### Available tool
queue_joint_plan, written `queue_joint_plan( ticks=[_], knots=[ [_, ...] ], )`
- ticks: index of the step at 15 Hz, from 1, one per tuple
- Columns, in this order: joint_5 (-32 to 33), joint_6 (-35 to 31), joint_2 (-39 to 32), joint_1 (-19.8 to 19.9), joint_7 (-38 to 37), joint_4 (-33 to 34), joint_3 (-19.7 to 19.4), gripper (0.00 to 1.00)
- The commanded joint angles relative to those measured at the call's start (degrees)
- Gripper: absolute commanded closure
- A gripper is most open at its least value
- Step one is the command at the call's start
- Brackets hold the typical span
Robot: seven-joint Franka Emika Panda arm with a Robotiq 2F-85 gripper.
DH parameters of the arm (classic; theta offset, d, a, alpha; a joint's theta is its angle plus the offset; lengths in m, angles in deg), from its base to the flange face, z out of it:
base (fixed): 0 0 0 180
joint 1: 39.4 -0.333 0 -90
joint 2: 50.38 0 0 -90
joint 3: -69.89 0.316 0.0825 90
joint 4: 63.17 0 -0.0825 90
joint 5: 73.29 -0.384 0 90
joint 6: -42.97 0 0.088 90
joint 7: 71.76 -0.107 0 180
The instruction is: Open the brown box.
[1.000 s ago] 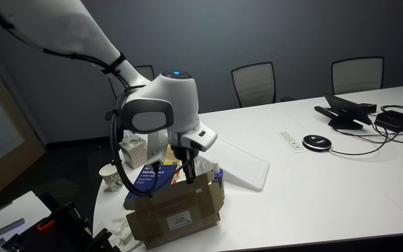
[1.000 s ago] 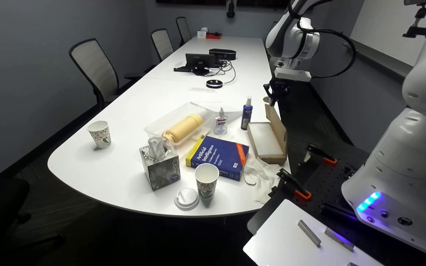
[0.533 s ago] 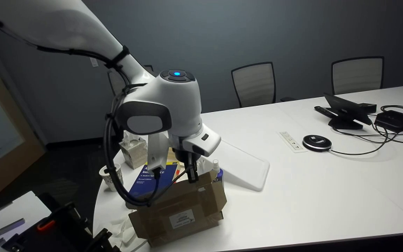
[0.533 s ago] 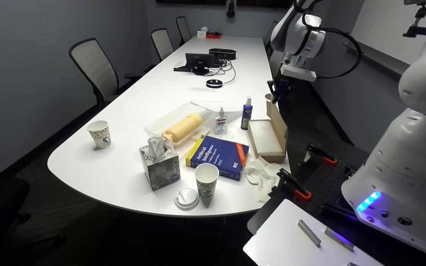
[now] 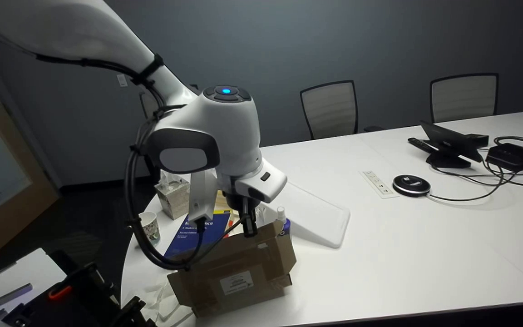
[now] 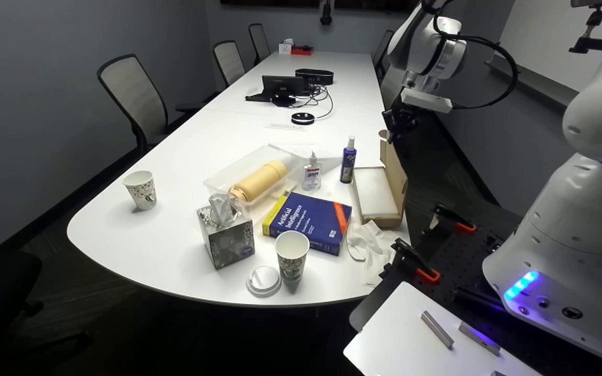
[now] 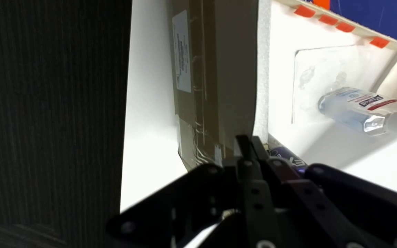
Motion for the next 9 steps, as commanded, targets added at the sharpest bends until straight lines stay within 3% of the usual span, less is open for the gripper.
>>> queue_joint_plan(
  ticks=[1,2,3,5,9],
  knots=[
    [0.5,0.8,2.4,-0.4,0.1,-1.5,-0.4,0.99],
    [1.4,1.0,2.3,-0.7,-0.8,-1.4,-0.7,0.99],
    [2.6,1.1,2.2,-1.1,-1.7,-1.4,-1.1,0.73],
    [6.5,1.2,2.1,-2.2,-4.3,-1.4,-2.1,0.67],
    [14.3,2.1,2.5,-4.3,-10.9,-0.9,-4.0,0.36]
  ],
)
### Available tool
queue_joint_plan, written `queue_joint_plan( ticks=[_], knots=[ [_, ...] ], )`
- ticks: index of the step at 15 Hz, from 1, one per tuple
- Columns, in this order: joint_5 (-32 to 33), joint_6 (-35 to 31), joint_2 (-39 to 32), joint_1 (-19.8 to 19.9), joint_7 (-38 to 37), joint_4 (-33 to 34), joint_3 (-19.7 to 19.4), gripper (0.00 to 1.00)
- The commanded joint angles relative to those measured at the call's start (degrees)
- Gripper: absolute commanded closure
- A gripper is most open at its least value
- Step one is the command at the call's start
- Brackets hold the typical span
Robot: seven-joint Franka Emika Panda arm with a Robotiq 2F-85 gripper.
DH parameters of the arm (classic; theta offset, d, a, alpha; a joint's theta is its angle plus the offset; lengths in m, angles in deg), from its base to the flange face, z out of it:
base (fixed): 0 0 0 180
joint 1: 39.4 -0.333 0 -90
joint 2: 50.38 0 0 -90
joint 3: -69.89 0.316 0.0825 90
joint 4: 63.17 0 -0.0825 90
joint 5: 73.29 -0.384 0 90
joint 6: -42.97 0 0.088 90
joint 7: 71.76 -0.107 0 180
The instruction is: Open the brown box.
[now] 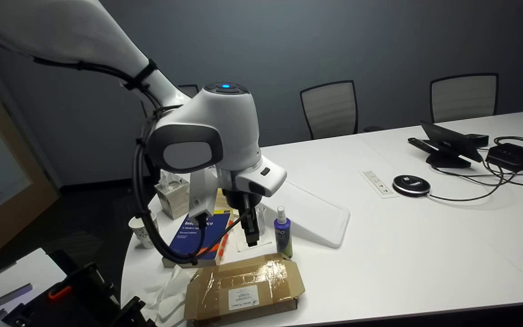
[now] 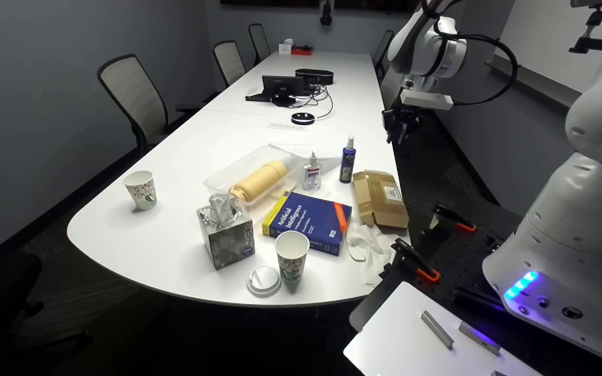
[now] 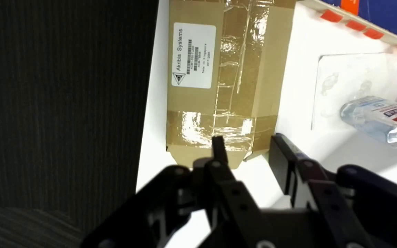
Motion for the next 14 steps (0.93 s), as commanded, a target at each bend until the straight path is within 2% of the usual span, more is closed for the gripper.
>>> queue_joint_plan(
  ticks=[1,5,9,11,14],
  knots=[
    [5.9,2.0,2.6,-2.9,-5.7,-0.8,-2.1,0.28],
    [13.4,4.9,3.9,-6.2,-12.5,-0.1,-3.3,0.01],
    [25.5,11.3,6.8,-11.1,-25.2,0.5,-3.8,0.0],
    [30.5,14.3,8.6,-12.7,-30.2,0.8,-2.5,0.0],
    [33.9,17.5,11.2,-14.2,-33.7,0.6,0.0,0.0]
  ],
)
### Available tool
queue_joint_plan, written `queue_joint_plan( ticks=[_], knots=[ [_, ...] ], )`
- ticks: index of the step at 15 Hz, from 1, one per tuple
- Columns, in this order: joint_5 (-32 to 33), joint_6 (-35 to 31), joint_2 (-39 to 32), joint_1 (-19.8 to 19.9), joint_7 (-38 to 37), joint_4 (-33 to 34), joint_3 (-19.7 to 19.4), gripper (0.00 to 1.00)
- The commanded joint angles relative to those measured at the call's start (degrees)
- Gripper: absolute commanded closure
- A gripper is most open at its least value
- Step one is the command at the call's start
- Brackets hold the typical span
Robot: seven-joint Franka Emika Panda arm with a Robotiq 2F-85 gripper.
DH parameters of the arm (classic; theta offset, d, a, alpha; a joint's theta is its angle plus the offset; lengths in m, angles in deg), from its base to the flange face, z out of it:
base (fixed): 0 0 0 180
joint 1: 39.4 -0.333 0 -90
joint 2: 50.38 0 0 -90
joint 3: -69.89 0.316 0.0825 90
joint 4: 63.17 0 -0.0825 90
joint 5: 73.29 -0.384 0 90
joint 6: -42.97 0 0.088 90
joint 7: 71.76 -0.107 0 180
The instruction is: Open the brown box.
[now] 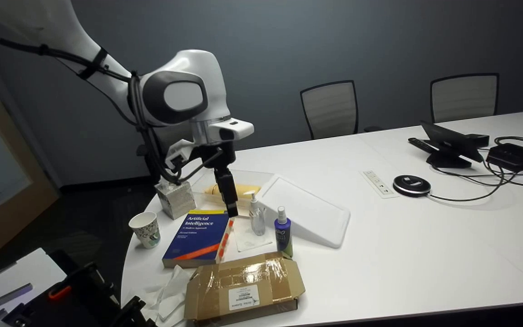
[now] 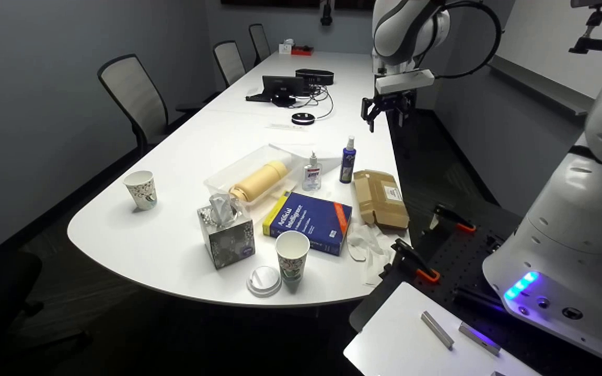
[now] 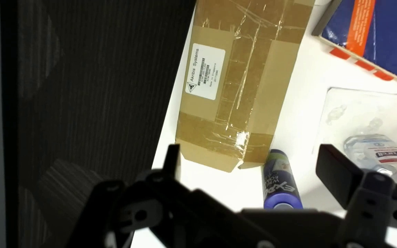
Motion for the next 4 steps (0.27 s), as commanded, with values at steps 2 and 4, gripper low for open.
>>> queue_joint_plan(
  ticks=[2,4],
  knots=[
    [3.9,4.9,5.0,-1.7,-4.4,-0.6,3.3,0.0],
    [3.9,5.7,5.7,-1.6,-4.7,-0.5,4.7,0.0]
  ],
)
